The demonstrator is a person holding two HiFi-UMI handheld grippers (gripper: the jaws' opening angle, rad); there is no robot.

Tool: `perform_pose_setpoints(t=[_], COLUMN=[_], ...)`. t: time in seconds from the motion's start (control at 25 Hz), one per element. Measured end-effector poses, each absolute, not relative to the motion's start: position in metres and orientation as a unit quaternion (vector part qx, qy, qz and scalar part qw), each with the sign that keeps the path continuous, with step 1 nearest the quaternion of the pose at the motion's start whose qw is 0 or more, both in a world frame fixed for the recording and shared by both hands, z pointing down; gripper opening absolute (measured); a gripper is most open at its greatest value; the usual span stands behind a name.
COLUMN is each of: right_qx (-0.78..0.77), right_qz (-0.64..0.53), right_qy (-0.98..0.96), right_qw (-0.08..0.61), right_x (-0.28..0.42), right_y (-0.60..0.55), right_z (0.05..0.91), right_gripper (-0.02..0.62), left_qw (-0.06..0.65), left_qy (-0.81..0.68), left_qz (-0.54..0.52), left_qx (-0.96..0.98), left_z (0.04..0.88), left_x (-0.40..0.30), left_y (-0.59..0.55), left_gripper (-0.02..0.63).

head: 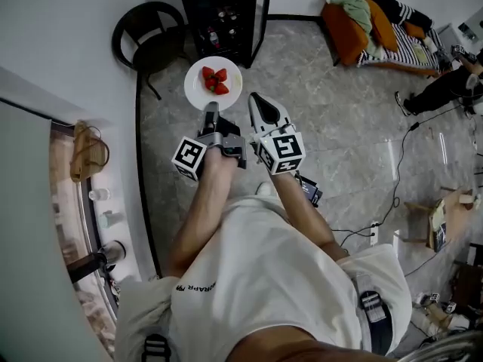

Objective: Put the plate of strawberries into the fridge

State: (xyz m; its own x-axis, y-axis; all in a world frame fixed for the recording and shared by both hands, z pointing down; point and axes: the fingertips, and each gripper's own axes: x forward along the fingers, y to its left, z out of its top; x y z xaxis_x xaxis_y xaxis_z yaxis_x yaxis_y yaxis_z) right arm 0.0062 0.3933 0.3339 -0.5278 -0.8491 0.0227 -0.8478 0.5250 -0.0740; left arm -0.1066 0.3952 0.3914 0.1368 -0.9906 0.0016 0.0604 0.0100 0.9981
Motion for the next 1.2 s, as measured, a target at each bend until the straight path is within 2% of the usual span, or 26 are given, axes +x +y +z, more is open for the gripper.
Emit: perform_pose_setpoints(t=[0.28, 0.92, 1.2], right_qx=[-0.477, -0.439, -0.437], right_qz=[-0.033, -0.025, -0.032], right_qy=[0.878, 0.898, 0.899], right_qw=[0.007, 0.019, 0.021], right_x=[0.012, 0.074, 0.074], right_y=[0.386, 0.354, 0.337], right_z=[0.334, 0.333, 0.341], right_gripper=[0.012, 0.012, 0.012], left_qw=[0.543, 0.514, 0.518], left_qy=[-0.460, -0.481, -0.492], left_qz=[-0.480, -0.495, -0.493], left_qx=[0.513, 0.509, 0.497], left_z=[0.395, 0.390, 0.407], left_x=[-0.102, -0.035, -0.036], left_y=[0.389, 0.369, 0.359], left_gripper=[0.011, 0.011, 0.011])
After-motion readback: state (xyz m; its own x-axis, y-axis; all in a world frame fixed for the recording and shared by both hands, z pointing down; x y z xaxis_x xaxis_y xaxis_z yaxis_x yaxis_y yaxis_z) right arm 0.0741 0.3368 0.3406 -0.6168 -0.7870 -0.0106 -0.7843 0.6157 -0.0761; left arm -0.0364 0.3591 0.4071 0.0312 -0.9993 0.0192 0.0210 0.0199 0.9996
